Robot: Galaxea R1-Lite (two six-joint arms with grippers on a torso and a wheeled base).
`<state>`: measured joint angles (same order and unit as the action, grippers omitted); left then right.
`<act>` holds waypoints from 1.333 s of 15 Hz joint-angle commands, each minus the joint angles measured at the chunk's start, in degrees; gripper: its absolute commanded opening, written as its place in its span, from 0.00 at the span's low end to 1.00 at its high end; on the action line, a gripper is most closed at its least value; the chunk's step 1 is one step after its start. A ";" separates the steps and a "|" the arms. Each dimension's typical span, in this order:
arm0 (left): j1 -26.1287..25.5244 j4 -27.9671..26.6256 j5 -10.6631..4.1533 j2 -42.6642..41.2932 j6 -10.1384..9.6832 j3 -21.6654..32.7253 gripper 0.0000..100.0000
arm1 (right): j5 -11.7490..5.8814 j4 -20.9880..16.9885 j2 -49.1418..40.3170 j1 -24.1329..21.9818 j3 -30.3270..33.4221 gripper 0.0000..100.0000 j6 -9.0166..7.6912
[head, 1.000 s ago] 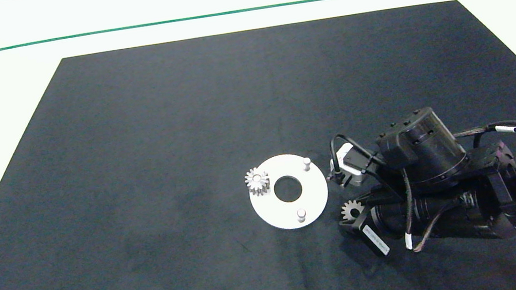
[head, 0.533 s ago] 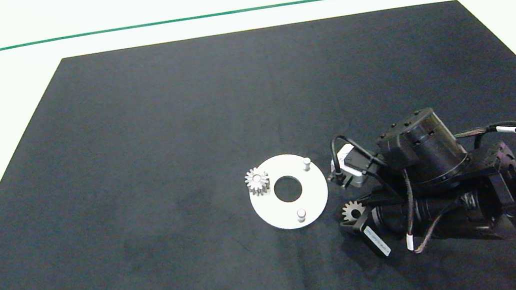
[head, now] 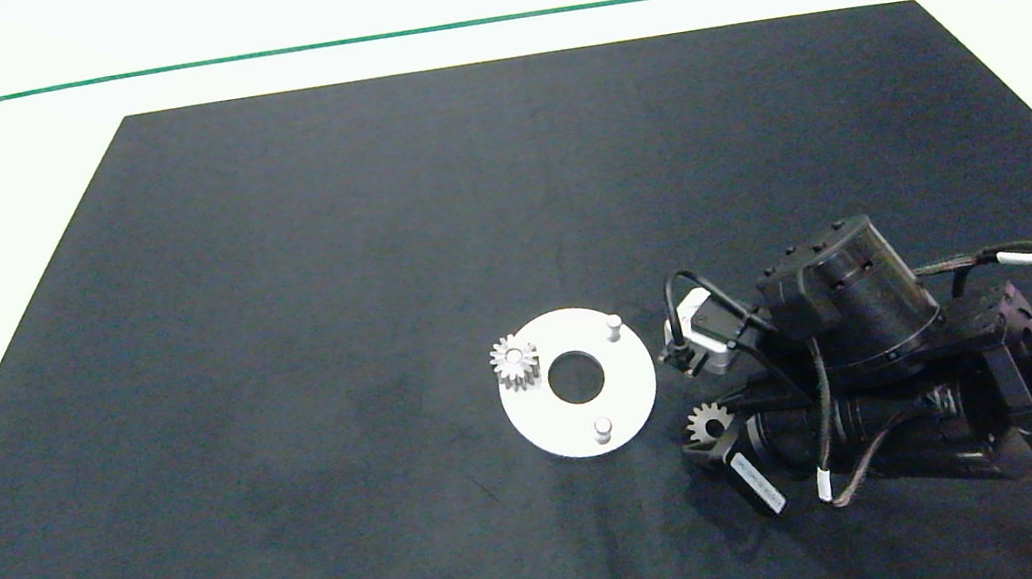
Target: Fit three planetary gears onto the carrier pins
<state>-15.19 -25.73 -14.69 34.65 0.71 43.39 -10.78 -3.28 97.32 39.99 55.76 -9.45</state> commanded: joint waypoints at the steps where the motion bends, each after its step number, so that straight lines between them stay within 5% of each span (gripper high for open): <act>1: -0.02 -0.19 -0.08 0.16 0.00 -0.06 1.00 | -0.39 -3.05 -4.15 0.71 1.72 0.01 -0.22; 4: 0.42 -0.19 -0.08 0.16 0.00 -0.06 1.00 | -2.50 -7.44 -6.70 3.78 5.06 0.01 -0.22; 10: 1.65 -0.11 0.01 0.16 0.08 0.03 1.00 | -6.54 -7.36 -2.57 7.83 7.52 0.01 -0.57; 20: 3.24 -0.11 0.98 -0.28 0.17 0.03 1.00 | -6.63 -10.08 1.56 11.17 14.90 0.01 -0.31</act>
<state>-12.15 -25.75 -13.60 34.51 0.84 43.41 -17.31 -13.34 97.99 51.07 70.23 -9.70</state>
